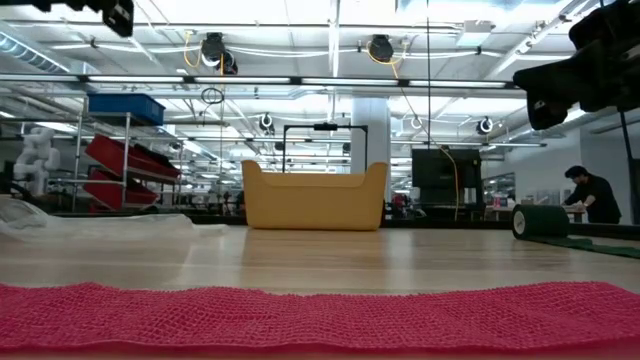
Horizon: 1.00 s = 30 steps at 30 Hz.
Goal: Roll bandage
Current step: Adjust the transparent zip bag
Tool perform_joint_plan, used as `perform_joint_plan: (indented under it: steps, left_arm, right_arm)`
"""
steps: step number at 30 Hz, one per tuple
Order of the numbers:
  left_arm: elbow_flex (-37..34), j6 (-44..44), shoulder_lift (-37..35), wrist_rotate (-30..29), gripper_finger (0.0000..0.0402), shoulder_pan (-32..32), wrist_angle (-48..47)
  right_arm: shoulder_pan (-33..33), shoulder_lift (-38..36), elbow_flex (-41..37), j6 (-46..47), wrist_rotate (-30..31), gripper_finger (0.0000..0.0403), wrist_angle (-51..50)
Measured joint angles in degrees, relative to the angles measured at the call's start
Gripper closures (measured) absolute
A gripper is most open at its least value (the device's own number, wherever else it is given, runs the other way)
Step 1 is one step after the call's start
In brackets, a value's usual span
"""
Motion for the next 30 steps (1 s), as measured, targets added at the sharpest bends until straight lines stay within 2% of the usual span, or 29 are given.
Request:
perform_joint_plan:
  steps: [3, 7, 9, 13, 24, 30]
  left_arm:
    - [2.3, 0.0, 3.1, 0.0, 0.0376, 0.0, 0.1]
    - [3.7, 0.0, 6.6, 0.0, 0.0376, 0.0, 1.0]
    - [3.7, 0.1, 8.2, 0.0, 0.0376, 0.0, 1.3]
    - [3.7, 0.1, 10.6, 0.0, 0.0376, 0.0, 1.6]
    - [3.7, 1.6, 11.8, -0.4, 0.0376, 0.0, 4.5]
    - [3.7, 1.6, 11.8, -0.4, 0.0376, 0.0, 5.2]
  right_arm:
    - [0.0, 0.0, 0.0, 3.1, 2.7, 0.0403, 1.1]
    - [0.0, 0.0, 0.6, 10.7, 1.2, 0.0403, 3.3]
    - [0.0, 0.3, 2.0, 11.2, -0.7, 0.0403, 3.3]
    - [0.0, 2.8, 6.8, 10.6, -0.7, 0.0403, 2.8]
    - [0.0, 22.2, 29.3, 4.6, -0.4, 0.0403, -3.9]
    - [0.1, 31.5, 33.4, 6.9, -1.8, 0.0403, -3.3]
